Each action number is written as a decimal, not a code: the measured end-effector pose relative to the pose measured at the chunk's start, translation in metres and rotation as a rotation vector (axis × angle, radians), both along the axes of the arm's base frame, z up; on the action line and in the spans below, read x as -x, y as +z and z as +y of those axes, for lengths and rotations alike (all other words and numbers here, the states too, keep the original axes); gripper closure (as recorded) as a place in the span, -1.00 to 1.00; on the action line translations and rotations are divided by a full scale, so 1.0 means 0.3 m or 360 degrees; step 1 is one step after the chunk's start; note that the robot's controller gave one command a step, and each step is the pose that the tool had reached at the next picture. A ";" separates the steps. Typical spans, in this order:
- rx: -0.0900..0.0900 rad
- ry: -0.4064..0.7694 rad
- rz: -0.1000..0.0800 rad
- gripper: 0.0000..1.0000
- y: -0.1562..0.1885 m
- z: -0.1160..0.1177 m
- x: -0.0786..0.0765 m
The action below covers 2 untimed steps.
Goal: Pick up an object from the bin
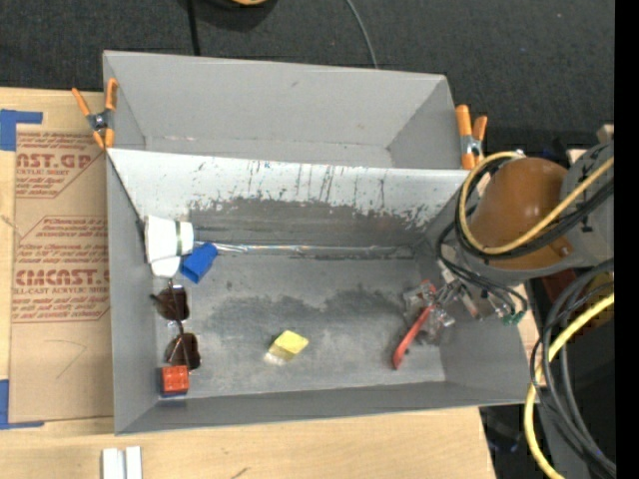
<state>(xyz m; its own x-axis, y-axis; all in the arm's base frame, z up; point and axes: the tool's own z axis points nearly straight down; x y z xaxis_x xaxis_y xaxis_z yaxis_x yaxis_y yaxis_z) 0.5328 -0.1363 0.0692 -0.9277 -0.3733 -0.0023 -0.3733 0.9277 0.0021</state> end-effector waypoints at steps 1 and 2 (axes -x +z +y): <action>-0.0004 0.0008 0.0017 1.00 0.104 0.003 0.021; -0.0003 0.0144 0.0006 1.00 0.312 0.011 0.073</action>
Offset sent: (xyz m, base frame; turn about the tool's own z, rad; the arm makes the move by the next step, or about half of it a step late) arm -0.0285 0.0025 0.1127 -0.1091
